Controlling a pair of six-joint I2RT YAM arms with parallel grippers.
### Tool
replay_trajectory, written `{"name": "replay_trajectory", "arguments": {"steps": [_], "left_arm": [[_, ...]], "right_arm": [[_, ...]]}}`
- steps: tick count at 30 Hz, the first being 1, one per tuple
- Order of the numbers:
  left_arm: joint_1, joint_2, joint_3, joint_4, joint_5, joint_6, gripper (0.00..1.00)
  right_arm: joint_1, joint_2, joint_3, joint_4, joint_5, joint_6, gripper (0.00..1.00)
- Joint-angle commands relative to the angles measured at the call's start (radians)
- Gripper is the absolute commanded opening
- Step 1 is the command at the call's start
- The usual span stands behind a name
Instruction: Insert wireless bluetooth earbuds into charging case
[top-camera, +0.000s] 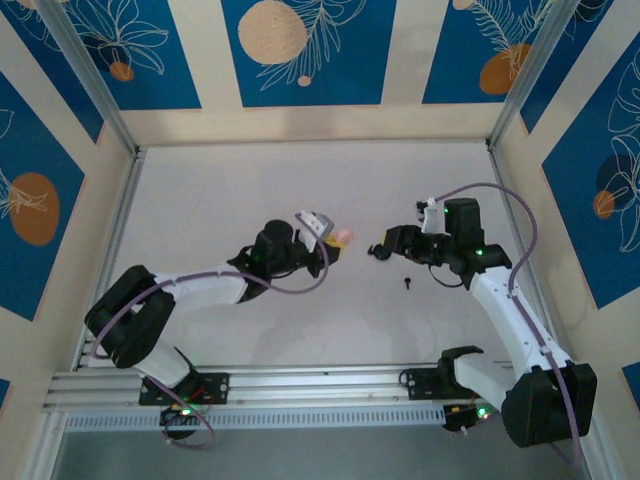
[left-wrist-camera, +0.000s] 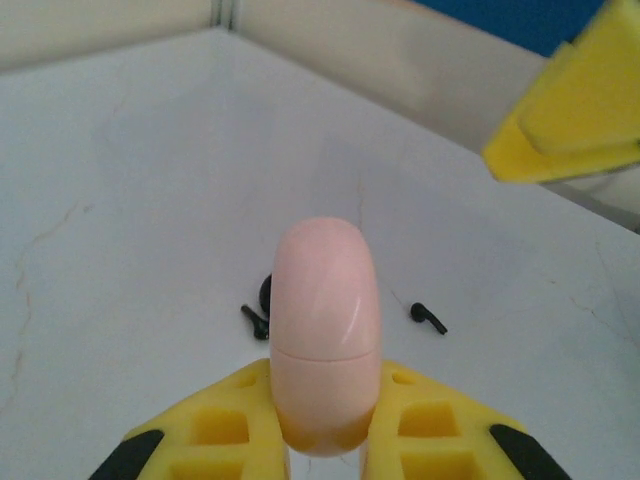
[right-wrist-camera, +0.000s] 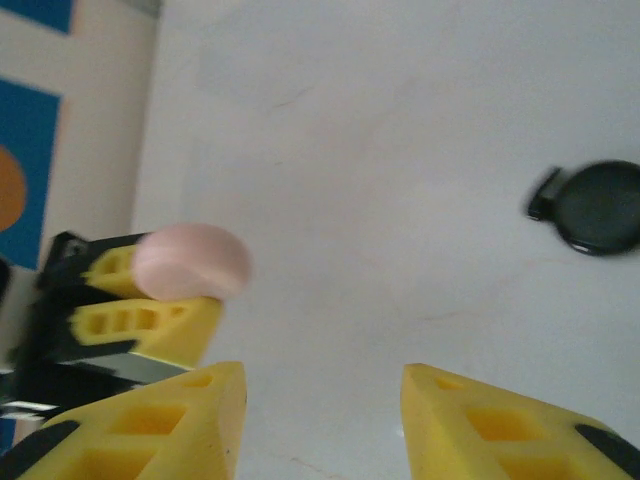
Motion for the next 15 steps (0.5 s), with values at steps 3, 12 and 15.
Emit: {"name": "replay_trajectory", "arguments": {"steps": [3, 12, 15], "left_arm": [[0.046, 0.108, 0.193, -0.427, 0.075, -0.174, 0.15], [0.119, 0.323, 0.454, -0.694, 0.182, -0.286, 0.14], [0.144, 0.401, 0.543, -0.781, 0.222, -0.292, 0.14]], "right_arm": [[-0.043, 0.038, 0.017, -0.131, 0.084, 0.014, 0.45], [-0.058, 0.093, 0.016, -0.166, 0.136, -0.011, 0.45], [-0.061, 0.112, 0.021, -0.176, 0.146, -0.021, 0.45]]}}
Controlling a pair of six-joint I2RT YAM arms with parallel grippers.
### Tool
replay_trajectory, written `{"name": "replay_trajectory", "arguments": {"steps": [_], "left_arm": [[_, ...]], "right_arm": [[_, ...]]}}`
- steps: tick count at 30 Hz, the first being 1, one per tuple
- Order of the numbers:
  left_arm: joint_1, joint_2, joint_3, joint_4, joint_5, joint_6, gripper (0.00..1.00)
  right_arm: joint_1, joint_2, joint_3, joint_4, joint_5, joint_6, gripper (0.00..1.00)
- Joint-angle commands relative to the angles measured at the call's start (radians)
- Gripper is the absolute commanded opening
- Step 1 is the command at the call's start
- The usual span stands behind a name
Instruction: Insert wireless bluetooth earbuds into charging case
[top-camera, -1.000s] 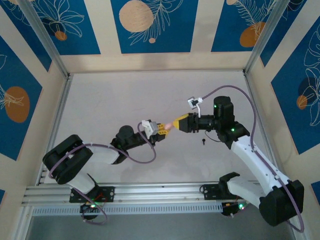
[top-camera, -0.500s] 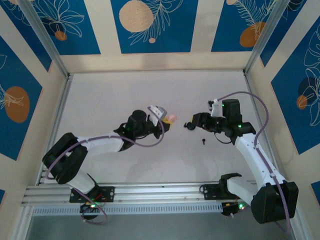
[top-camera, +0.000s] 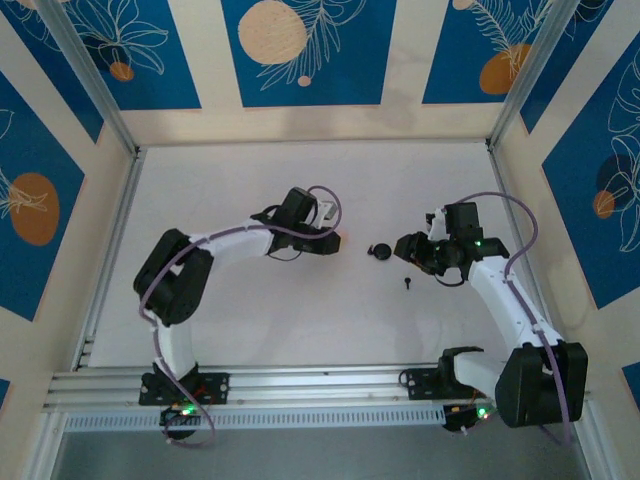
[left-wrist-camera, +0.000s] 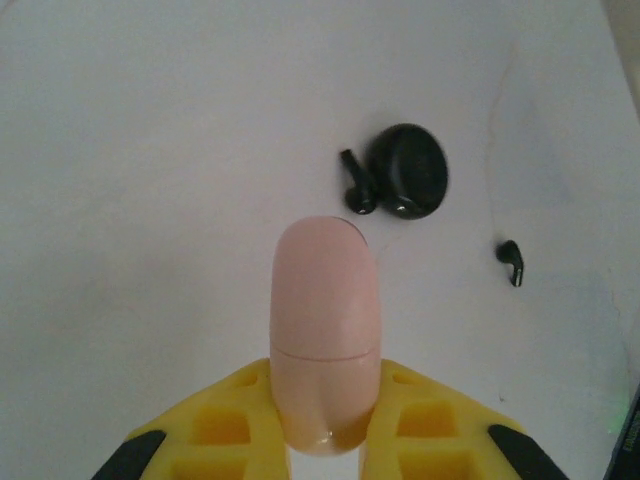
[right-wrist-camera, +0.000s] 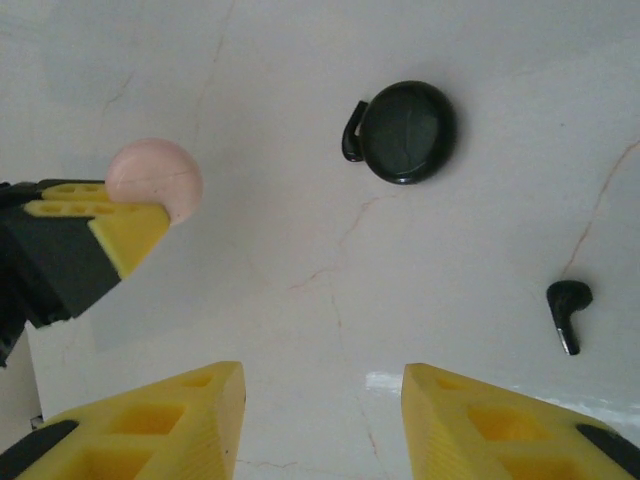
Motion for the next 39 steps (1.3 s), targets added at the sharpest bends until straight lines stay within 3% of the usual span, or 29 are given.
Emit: {"name": "replay_trajectory", "arguments": {"steps": [1, 9, 15, 27, 39], "left_arm": [[0.032, 0.066, 0.103, -0.165, 0.073, -0.031, 0.14], [0.084, 0.135, 0.134, -0.219, 0.111, -0.064, 0.18], [0.114, 0.149, 0.147, -0.269, 0.104, -0.057, 0.30], [0.146, 0.098, 0.179, -0.419, -0.021, 0.022, 0.49], [0.151, -0.021, 0.157, -0.486, -0.137, 0.073, 0.53]], "right_arm": [[-0.007, 0.020, 0.022, -0.040, 0.018, -0.021, 0.45], [-0.009, 0.076, 0.019, -0.029, 0.001, -0.034, 0.45], [-0.009, 0.111, 0.047, -0.056, 0.015, -0.047, 0.45], [0.000, 0.241, 0.142, -0.227, 0.141, -0.110, 0.53], [0.131, 0.482, 0.331, -0.306, 0.260, -0.123, 0.61]]}}
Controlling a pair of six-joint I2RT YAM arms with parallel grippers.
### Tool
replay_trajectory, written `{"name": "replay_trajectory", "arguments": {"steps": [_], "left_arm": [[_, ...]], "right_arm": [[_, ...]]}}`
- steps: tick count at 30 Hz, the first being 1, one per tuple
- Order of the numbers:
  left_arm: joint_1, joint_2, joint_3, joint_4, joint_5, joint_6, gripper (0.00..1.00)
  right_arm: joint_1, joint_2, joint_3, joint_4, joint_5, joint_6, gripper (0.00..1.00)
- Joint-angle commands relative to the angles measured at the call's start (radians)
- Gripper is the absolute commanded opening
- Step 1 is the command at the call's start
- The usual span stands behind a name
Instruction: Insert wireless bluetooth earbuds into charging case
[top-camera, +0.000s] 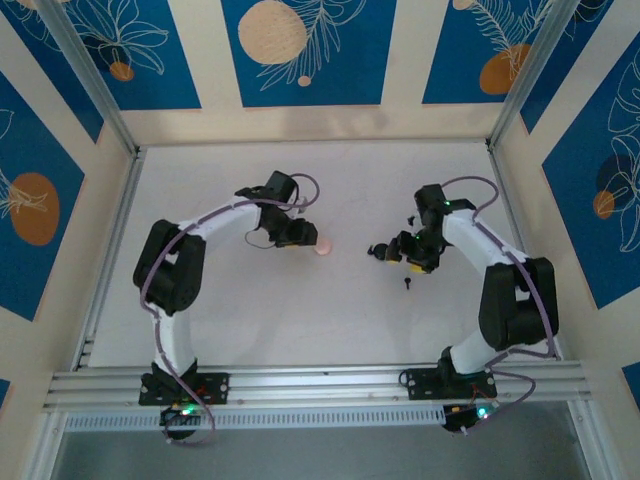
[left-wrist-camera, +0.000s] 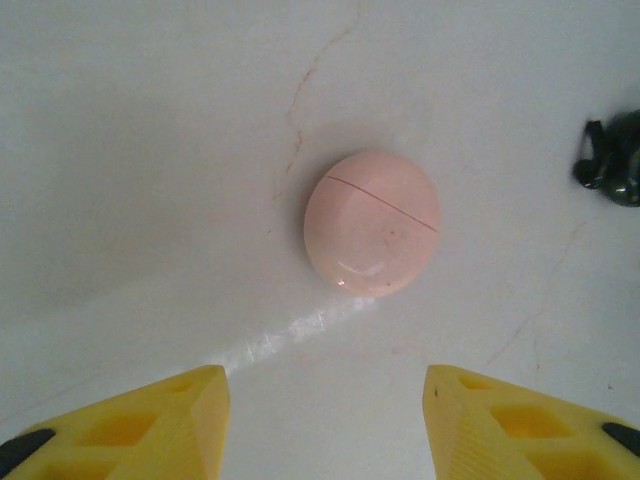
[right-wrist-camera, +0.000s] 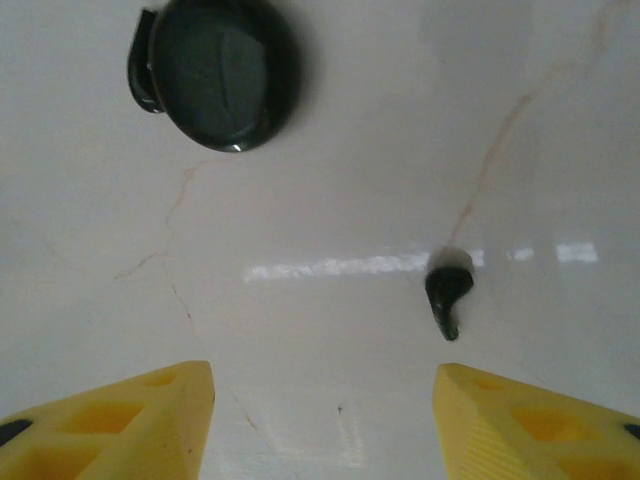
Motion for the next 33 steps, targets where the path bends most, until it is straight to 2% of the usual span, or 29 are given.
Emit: {"name": "replay_trajectory", "arguments": {"steps": [1, 6, 13, 19, 29, 33], "left_arm": [[0.015, -0.042, 0.006, -0.053, -0.046, 0.036, 0.53], [0.023, -0.064, -0.012, -0.053, -0.052, 0.043, 0.53], [0.035, -0.077, -0.020, -0.044, -0.050, 0.046, 0.53], [0.045, -0.068, -0.017, -0.037, -0.040, 0.045, 0.53], [0.054, -0.062, -0.014, -0.041, -0.035, 0.049, 0.53], [0.054, -0.062, -0.016, -0.040, -0.032, 0.049, 0.53]], "right_arm": [[0.035, 0.070, 0.076, -0.047, 0.056, -0.021, 0.62], [0.074, 0.203, 0.196, -0.079, 0.102, -0.036, 0.63], [0.080, 0.317, 0.284, -0.064, 0.069, -0.047, 0.63], [0.081, 0.370, 0.326, -0.053, 0.039, -0.054, 0.62], [0.080, 0.426, 0.356, -0.088, 0.101, -0.054, 0.57], [0.081, 0.437, 0.358, -0.091, 0.088, -0.056, 0.57]]}}
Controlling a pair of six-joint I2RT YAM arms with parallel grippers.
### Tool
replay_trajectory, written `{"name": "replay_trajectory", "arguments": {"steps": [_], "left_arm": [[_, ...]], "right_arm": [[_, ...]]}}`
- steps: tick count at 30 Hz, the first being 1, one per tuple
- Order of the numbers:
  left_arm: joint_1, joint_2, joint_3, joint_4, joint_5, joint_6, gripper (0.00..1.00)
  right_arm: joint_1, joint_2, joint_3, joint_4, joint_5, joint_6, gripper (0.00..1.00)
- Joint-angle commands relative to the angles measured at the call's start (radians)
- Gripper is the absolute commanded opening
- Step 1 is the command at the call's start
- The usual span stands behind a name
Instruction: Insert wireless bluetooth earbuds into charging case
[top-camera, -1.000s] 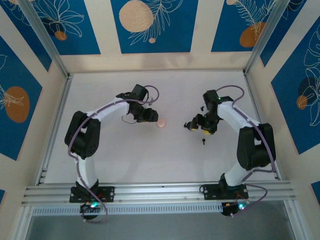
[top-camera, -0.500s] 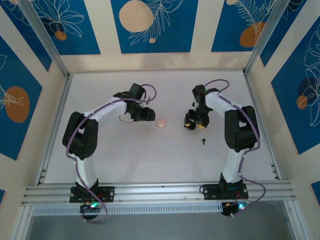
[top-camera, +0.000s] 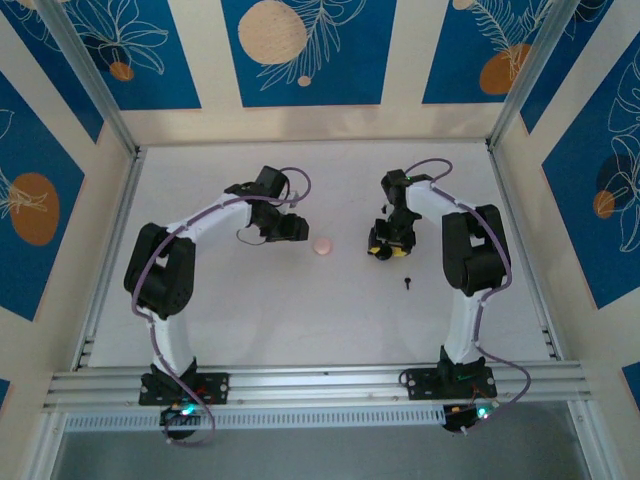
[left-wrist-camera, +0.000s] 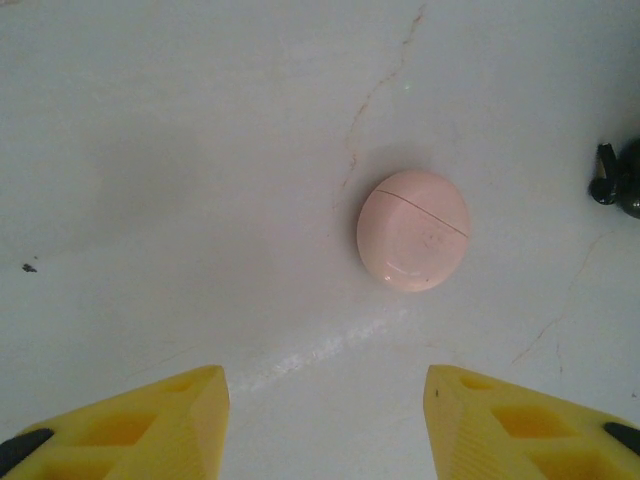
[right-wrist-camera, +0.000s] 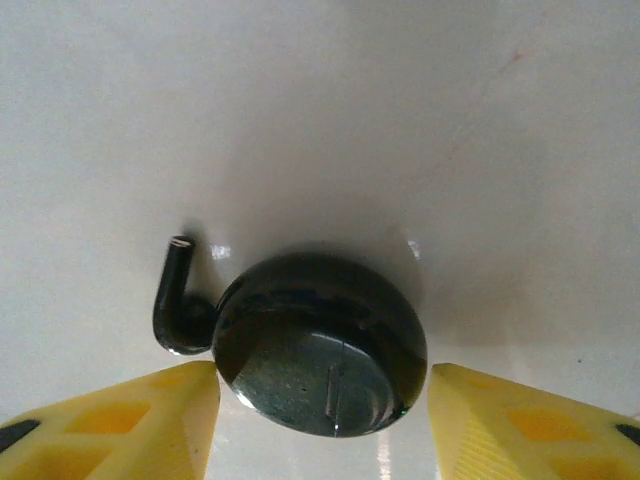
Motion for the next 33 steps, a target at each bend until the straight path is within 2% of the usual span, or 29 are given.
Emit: {"name": "replay_trajectory", "arguments": {"steps": [1, 12, 19, 23, 33], "left_arm": [[0.015, -0.022, -0.006, -0.018, 0.011, 0.015, 0.53], [0.015, -0.025, -0.010, -0.019, 0.013, 0.018, 0.53], [0.015, -0.030, -0.010, -0.019, 0.026, 0.018, 0.52], [0.015, -0.043, -0.010, -0.021, 0.038, 0.019, 0.51], [0.015, -0.090, 0.009, -0.037, 0.162, 0.039, 0.51]], "right_arm": [[0.002, 0.019, 0.025, -0.030, -0.008, -0.009, 0.58], [0.003, 0.068, 0.036, -0.020, 0.014, -0.016, 0.59], [0.007, 0.052, 0.010, 0.025, 0.043, -0.038, 0.44], [0.018, -0.040, -0.050, 0.085, 0.065, -0.056, 0.41], [0.073, -0.453, -0.311, 0.322, 0.029, -0.167, 0.38]]}}
